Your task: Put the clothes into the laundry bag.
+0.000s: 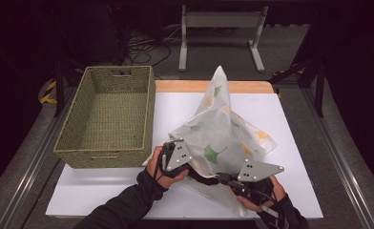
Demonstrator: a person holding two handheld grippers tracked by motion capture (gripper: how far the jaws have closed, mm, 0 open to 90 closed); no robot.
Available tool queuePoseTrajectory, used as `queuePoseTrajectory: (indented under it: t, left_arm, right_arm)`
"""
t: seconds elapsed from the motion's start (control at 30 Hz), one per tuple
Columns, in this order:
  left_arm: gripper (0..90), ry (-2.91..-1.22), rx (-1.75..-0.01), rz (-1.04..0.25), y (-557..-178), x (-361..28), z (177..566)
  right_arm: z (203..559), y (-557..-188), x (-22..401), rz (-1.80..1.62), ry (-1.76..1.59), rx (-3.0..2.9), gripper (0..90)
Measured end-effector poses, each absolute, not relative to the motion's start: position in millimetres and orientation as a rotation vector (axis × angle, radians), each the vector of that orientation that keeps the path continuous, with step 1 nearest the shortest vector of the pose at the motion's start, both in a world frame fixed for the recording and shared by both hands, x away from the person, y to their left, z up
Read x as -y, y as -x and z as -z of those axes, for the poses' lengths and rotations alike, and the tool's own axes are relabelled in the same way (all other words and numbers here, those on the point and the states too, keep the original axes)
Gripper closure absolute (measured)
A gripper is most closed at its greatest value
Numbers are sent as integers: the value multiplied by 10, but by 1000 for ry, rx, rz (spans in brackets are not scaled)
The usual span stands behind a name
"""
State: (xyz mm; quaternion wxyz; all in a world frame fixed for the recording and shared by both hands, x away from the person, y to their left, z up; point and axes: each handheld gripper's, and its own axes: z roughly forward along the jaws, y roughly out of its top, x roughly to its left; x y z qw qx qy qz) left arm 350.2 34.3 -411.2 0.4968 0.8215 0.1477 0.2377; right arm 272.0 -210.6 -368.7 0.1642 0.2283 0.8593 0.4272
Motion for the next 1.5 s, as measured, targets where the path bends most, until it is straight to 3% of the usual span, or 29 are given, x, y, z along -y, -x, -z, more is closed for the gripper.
queuePoseTrajectory:
  t: [0.4,0.53,0.6,0.73,0.77,0.87,0.9,1.07,1.2,1.37,1.47,1.5]
  left_arm:
    - [810,-2021,-573,-596,-3946,-180,4456]
    - [796,-2029,-570,-614,-3926,-168,4424]
    - [753,-2026,-563,-568,-3883,-213,4381]
    - [544,-2041,-509,-515,-3765,-341,4295]
    - [544,-2051,-487,-494,-3707,-393,4273]
    - [321,-2098,-412,-453,-3549,-501,4234]
    - [296,-2112,-391,-448,-3498,-522,4228]
    - [297,-2192,-321,-402,-3319,-521,4287]
    - [297,-2202,-331,-349,-3390,-411,4335]
    - [313,-2237,-339,-385,-3490,-194,4427]
    - [388,-2244,-372,-407,-3520,-105,4442]
    - [458,-2248,-359,-482,-3532,-34,4465]
  right_arm:
    - [3993,-2938,2129,-1065,-763,-2461,895]
    - [4047,-2998,2167,-1050,-794,-2437,895]
    - [4058,-3020,2194,-1061,-810,-2435,895]
    - [4060,-3023,2207,-1075,-811,-2428,895]
    - [4052,-3019,2205,-1080,-812,-2427,896]
    - [4025,-3006,2197,-1084,-808,-2417,896]
    - [4020,-3007,2199,-1083,-809,-2416,896]
    - [4015,-3011,2210,-1103,-819,-2411,896]
    - [4030,-3005,2177,-1098,-811,-2424,896]
    - [4026,-2992,2136,-1110,-797,-2434,896]
    - [4041,-2980,2079,-1128,-773,-2462,895]
    - [4048,-2973,2058,-1131,-763,-2476,895]
